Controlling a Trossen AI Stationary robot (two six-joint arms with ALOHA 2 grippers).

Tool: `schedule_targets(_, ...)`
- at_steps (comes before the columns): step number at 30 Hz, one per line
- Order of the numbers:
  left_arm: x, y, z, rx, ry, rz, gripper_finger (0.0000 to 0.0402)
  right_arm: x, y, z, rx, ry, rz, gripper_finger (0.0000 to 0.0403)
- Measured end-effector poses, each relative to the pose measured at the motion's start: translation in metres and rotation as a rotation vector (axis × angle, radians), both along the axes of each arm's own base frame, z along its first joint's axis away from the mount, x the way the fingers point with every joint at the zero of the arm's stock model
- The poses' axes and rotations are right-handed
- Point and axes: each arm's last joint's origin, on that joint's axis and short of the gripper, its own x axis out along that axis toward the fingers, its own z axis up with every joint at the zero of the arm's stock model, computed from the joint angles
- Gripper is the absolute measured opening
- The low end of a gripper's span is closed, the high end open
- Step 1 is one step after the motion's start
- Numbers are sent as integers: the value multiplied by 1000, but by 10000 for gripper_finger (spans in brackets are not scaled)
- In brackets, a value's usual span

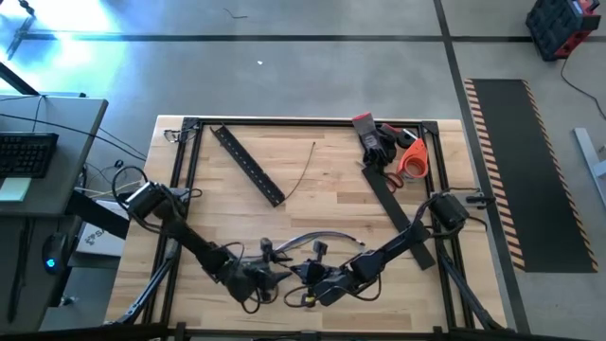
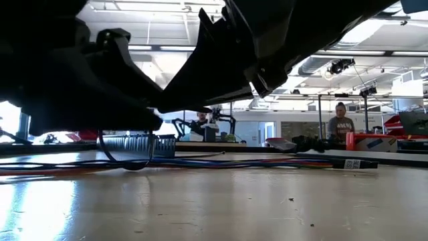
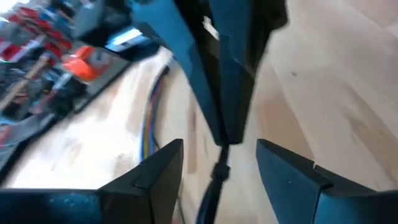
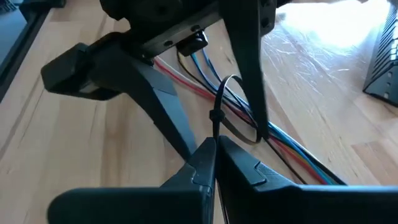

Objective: Ziptie cables
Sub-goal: Wrap the cable wires with the black zip tie

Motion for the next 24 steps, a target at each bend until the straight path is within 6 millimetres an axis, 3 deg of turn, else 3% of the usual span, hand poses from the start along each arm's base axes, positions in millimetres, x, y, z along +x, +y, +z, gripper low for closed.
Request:
schedule_targets(6,-1,2,7,-31,49,-43,170,-3,1,11,15,-2,2,1)
schedule_targets(24,-1,1,14,-70,21,-28,20,-6,2,16,43,11,16,0)
